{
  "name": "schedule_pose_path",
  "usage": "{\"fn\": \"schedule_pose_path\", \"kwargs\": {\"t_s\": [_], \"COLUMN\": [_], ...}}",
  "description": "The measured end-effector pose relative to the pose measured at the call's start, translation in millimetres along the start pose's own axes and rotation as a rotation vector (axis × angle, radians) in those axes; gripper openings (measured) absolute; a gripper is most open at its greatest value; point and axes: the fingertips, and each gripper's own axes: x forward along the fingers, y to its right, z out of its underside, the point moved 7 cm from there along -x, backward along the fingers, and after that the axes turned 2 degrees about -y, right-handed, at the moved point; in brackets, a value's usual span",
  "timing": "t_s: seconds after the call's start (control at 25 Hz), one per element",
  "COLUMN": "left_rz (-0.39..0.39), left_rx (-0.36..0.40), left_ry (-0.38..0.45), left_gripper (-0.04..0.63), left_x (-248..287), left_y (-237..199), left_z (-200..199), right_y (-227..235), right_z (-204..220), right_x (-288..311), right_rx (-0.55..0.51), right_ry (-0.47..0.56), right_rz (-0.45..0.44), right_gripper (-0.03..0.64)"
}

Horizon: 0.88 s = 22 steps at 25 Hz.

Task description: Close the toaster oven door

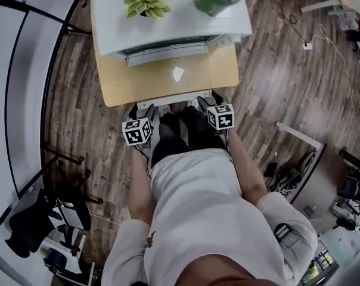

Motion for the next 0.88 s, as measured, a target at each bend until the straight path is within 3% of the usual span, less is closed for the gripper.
{"fn": "schedule_pose_path", "kwargs": {"t_s": [0.88], "left_rz": [-0.039], "left_rx": [0.037], "left_ry": [0.080], "left_gripper": [0.284], "left_x": [-31], "left_y": [13], "left_z": [-12], "right_y": [-8], "right_z": [-15], "right_x": [-35], "right_rx": [0.047], "right_ry": [0.069], "right_rz": [-0.029], "right_gripper": [0.276]}}
